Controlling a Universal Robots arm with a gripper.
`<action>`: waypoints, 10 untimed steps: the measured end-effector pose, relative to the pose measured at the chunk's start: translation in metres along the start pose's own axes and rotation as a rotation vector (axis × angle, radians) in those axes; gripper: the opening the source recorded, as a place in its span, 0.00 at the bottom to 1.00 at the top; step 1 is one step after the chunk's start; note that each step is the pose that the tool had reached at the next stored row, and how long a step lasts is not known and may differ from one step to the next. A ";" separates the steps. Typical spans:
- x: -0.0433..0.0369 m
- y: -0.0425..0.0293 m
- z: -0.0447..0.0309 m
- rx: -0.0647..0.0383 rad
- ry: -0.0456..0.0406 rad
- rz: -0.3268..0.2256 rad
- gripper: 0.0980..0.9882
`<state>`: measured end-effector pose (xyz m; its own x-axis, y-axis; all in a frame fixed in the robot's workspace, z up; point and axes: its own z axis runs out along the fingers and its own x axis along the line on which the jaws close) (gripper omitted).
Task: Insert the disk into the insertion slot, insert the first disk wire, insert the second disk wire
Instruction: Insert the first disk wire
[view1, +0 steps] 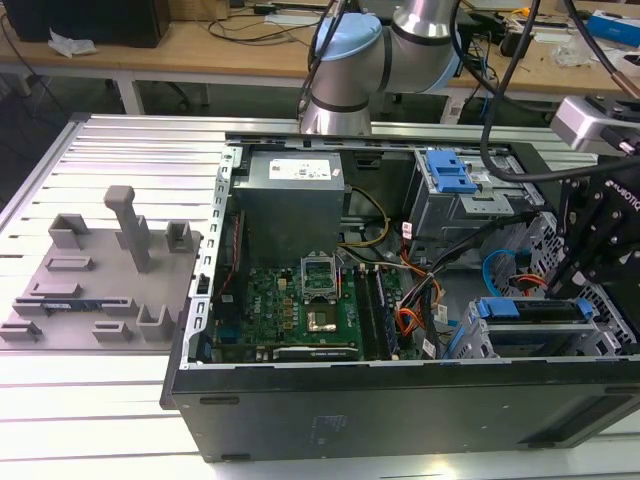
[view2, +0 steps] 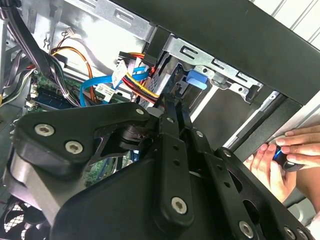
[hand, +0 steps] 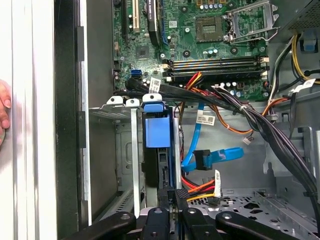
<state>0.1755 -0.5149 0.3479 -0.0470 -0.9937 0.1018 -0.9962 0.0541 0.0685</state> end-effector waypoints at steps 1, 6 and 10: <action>0.0000 0.0000 0.0003 0.000 -0.0001 0.000 0.07; 0.0002 -0.0002 0.0028 0.000 -0.0001 0.000 0.07; 0.0001 -0.0004 0.0047 0.000 0.0000 0.000 0.07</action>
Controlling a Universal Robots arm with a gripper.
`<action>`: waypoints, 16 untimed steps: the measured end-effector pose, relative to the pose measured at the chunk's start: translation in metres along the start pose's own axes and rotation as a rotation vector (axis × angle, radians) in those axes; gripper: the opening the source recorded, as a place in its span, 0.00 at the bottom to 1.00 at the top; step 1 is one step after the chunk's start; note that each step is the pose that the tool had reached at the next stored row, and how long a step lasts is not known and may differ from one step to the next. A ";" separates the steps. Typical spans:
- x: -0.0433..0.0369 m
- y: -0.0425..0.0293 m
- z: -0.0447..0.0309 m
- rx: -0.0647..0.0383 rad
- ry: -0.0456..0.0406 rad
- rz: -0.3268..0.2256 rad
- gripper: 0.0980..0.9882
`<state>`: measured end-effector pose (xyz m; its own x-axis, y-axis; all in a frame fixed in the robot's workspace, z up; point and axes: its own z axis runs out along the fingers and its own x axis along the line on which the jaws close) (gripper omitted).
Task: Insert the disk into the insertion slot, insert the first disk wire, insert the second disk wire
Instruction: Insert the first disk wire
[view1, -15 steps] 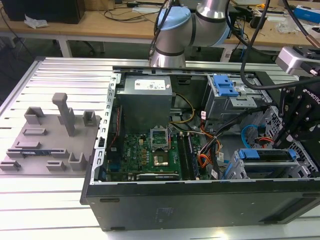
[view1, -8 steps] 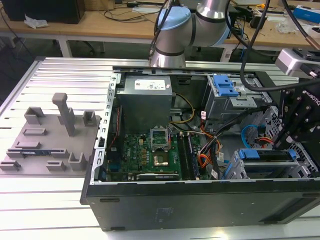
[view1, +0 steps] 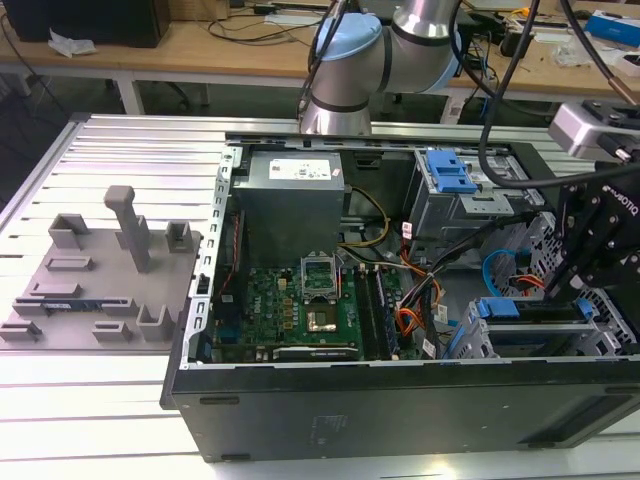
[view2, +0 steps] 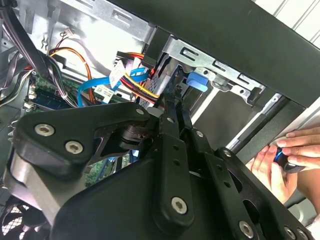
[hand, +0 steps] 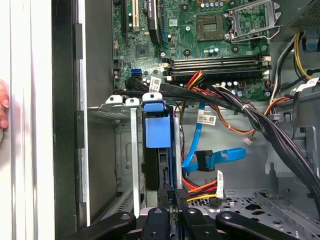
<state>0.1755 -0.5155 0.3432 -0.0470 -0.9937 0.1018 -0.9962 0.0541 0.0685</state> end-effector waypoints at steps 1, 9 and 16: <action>0.0000 0.0000 0.0002 0.000 0.0000 0.000 0.07; -0.0003 -0.0002 0.0035 0.000 0.0006 0.000 0.07; -0.0004 -0.0003 0.0046 0.000 0.0001 0.000 0.07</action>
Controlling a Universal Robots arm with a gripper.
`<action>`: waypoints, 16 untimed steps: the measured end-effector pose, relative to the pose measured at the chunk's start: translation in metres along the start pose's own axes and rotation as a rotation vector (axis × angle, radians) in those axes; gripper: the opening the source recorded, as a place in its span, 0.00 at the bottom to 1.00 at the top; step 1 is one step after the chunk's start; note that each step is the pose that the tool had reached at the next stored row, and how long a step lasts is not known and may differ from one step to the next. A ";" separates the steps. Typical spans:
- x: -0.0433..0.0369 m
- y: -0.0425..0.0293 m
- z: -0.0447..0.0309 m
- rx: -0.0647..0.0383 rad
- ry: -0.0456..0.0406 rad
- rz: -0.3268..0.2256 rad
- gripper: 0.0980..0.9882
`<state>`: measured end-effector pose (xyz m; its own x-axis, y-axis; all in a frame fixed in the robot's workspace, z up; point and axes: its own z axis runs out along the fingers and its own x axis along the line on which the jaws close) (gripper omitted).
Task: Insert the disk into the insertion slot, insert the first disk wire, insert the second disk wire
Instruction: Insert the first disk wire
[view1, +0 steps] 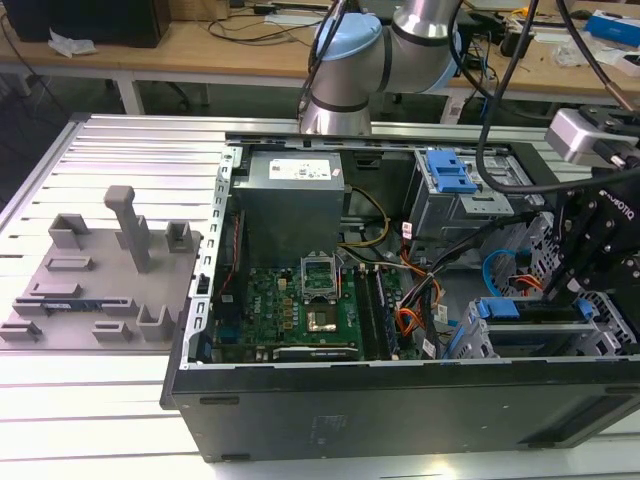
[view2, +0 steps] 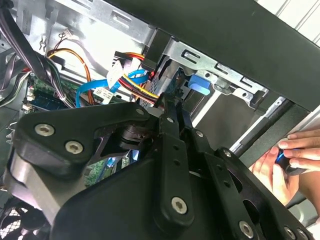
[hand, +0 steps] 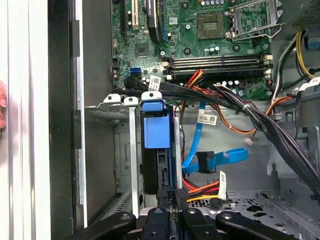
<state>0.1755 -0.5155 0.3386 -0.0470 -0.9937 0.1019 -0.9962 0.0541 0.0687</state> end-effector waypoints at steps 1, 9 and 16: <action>0.0000 0.0001 -0.0010 0.000 -0.0003 0.000 0.07; 0.0007 0.0008 -0.0108 0.000 0.0008 0.000 0.07; 0.0019 0.0006 -0.0102 0.000 0.0013 0.000 0.07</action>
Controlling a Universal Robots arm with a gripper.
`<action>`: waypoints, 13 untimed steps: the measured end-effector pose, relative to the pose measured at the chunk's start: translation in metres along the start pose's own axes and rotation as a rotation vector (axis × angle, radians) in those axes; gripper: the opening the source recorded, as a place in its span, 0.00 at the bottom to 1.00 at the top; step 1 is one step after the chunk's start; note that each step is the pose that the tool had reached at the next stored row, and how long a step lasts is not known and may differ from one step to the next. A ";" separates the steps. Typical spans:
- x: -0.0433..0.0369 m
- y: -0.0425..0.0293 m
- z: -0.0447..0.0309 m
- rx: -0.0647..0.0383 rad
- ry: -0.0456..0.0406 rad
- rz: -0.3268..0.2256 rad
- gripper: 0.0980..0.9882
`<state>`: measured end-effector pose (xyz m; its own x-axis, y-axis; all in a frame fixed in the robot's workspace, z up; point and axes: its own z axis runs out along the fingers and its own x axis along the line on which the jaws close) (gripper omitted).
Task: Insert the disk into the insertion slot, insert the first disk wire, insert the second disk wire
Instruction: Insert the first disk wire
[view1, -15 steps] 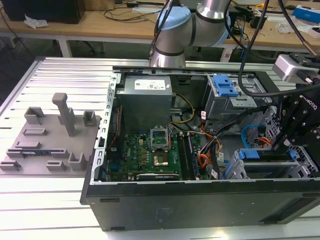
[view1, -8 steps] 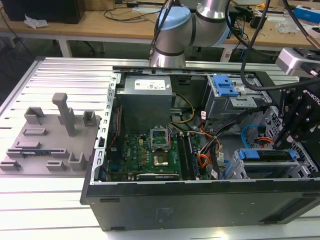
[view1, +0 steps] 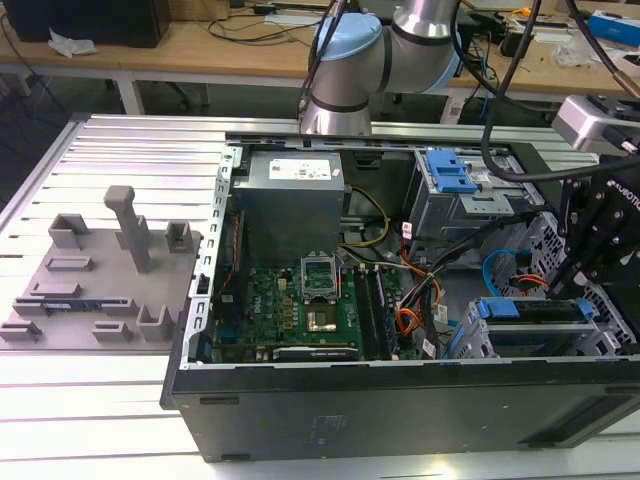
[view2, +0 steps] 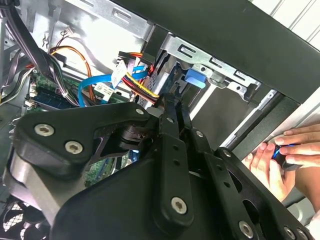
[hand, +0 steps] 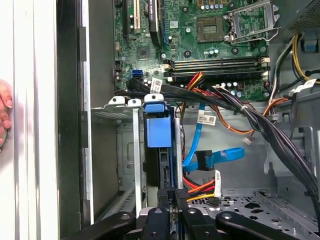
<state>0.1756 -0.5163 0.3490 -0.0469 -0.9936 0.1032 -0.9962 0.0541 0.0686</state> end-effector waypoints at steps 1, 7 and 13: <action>0.0003 0.0000 0.0003 0.000 -0.0001 0.000 0.07; 0.0016 -0.0003 0.0035 0.000 -0.0001 0.000 0.07; 0.0013 -0.0006 0.0079 0.000 0.0006 0.000 0.07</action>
<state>0.1755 -0.5184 0.3412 -0.0469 -0.9935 0.1038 -0.9962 0.0542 0.0688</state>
